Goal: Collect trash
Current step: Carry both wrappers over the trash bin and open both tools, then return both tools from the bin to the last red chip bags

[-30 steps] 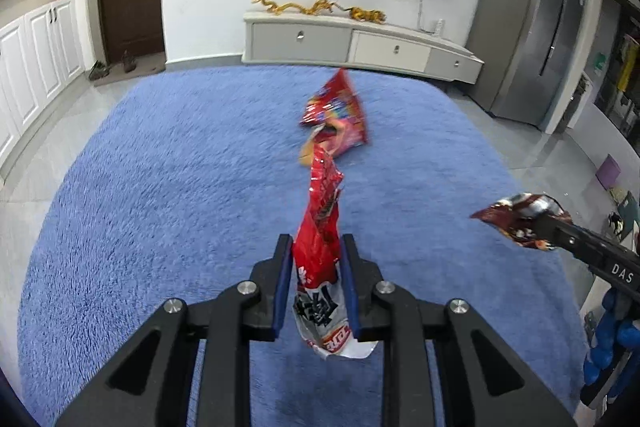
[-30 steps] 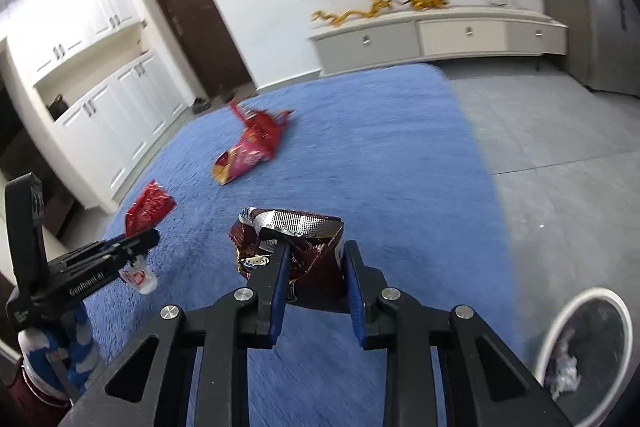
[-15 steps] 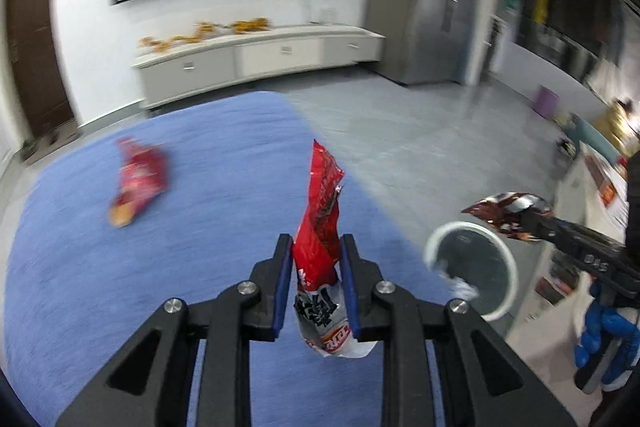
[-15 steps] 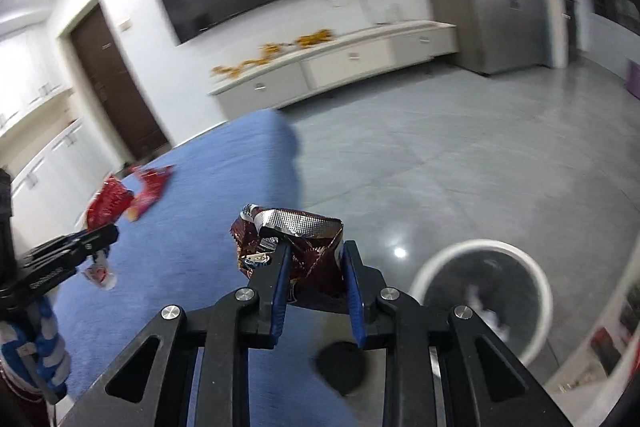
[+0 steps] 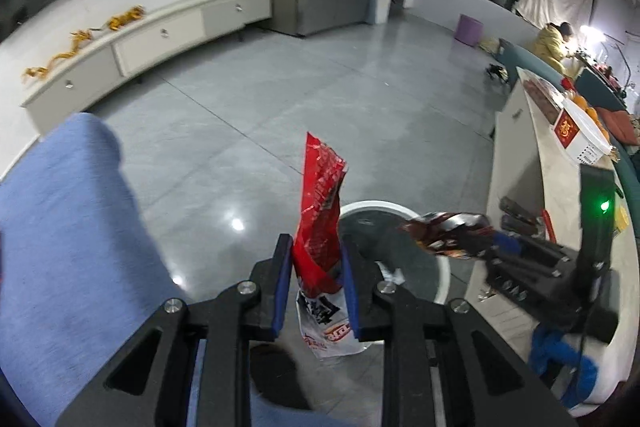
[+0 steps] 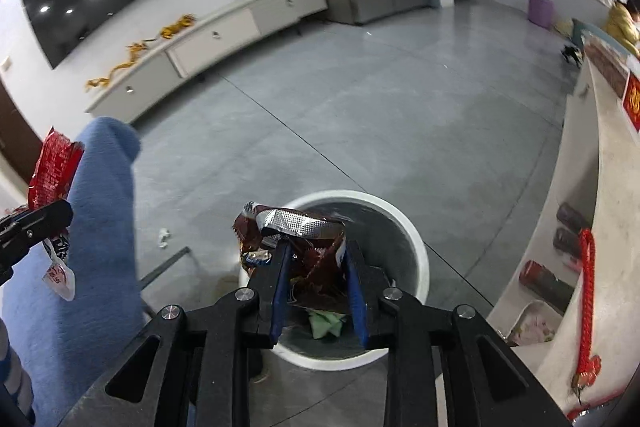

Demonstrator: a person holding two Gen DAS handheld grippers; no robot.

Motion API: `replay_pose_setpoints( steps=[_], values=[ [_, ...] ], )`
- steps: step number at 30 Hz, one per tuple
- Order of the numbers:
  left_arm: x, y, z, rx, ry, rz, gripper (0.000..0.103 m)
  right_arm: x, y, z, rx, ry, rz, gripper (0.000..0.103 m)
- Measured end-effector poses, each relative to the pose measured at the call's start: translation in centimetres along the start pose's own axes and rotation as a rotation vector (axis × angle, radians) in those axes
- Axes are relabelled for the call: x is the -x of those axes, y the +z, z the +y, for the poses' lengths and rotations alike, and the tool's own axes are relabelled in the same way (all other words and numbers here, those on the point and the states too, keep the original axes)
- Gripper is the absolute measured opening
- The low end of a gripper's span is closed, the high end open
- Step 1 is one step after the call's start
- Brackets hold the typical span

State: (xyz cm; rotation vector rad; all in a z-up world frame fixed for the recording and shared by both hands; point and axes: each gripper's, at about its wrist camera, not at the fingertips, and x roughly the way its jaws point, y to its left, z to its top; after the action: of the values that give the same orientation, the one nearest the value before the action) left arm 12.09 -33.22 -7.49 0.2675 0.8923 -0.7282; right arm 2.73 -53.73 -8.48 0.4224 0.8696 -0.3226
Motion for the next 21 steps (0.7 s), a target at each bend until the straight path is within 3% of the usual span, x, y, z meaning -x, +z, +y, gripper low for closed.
replay_pose_setpoints(
  steps=[3, 6, 8, 10, 16, 21],
  values=[
    [-2.4, 0.8, -1.3, 0.003, -0.035, 0.027, 0.023, -1.8, 0.3, -1.0, -0.033, -0.016, 0.025, 0.028],
    [-4.8, 1.3, -2.1, 0.012, -0.075, 0.059, 0.024, -3.1, 0.4, -2.1, -0.066, -0.029, 0.043, 0.043],
    [-5.9, 1.6, -2.4, 0.017, -0.090, 0.068, 0.046, -3.4, 0.6, -2.3, -0.074, -0.039, 0.047, 0.047],
    [-6.4, 1.8, -2.6, 0.019, -0.084, 0.059, 0.054, -3.8, 0.7, -2.6, -0.083, -0.045, 0.051, 0.048],
    [-6.0, 1.5, -2.7, 0.015, -0.058, 0.040, 0.054, -2.9, 0.8, -2.7, -0.074, -0.063, 0.033, 0.050],
    [-3.9, 1.1, -2.6, 0.010, 0.021, -0.015, 0.054, -1.2, 0.6, -2.6, -0.068, -0.072, -0.002, 0.053]
  ],
)
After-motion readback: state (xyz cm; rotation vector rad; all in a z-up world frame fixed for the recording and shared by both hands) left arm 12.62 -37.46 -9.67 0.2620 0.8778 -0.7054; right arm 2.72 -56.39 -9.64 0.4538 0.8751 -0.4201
